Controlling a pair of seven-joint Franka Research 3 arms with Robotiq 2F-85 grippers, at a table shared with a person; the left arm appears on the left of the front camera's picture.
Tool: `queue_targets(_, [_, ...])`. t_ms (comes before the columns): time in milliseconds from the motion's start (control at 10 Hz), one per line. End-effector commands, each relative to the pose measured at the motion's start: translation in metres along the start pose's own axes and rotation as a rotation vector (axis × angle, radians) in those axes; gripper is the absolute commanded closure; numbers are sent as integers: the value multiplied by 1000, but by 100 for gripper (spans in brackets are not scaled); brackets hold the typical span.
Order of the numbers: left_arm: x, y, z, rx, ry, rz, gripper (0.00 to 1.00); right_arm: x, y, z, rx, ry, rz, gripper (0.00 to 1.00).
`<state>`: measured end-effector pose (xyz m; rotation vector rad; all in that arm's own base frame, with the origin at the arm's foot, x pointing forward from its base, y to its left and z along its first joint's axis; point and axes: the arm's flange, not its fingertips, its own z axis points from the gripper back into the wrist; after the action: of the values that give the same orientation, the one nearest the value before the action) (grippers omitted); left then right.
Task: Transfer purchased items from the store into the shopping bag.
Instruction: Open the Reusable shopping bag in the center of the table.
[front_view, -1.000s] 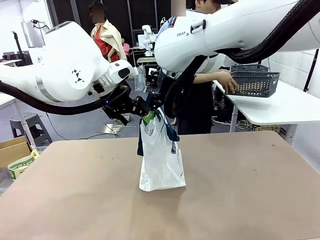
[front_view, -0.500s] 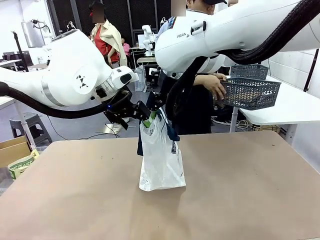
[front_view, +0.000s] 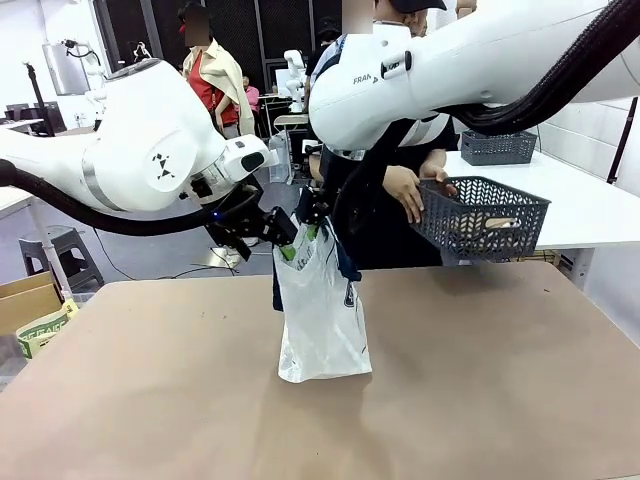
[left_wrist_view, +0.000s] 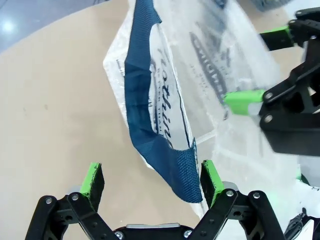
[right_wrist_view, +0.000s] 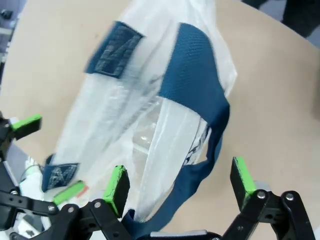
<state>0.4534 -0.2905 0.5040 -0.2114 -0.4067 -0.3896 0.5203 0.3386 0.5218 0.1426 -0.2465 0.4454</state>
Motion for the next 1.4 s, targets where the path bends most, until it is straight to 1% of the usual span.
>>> queue_targets(0, [9, -5, 1, 54, 31, 27, 0, 16, 5, -2, -32, 45, -25, 0])
queue_targets(100, [8, -4, -1, 65, 14, 9, 12, 16, 5, -3, -22, 45, 13, 0])
queue_targets(200, [9, -4, 0, 70, 10, 12, 31, 15, 4, -5, 24, 16, 97, 5])
queue_targets(400, [10, -6, -1, 61, 10, 23, 71, 15, 7, -13, 2, 53, 90, 44])
queue_targets(500, [11, -6, -4, 49, 12, 32, 91, 15, 6, -15, -4, 54, 84, 63])
queue_targets(600, [13, -5, -5, 39, 12, 36, 100, 14, 5, -17, -4, 58, 83, 82])
queue_targets(700, [13, -5, -6, 34, 14, 40, 100, 13, 4, -17, -1, 62, 78, 100])
queue_targets(900, [12, -4, -2, 35, 10, 58, 100, 7, 2, -13, 1, 53, 83, 100])
queue_targets(1100, [10, 2, 2, 39, 37, 91, 100, -3, -6, -7, -7, 45, 81, 100])
queue_targets(1300, [8, 8, 7, 36, 45, 114, 100, -14, -16, 0, 26, 19, 94, 100])
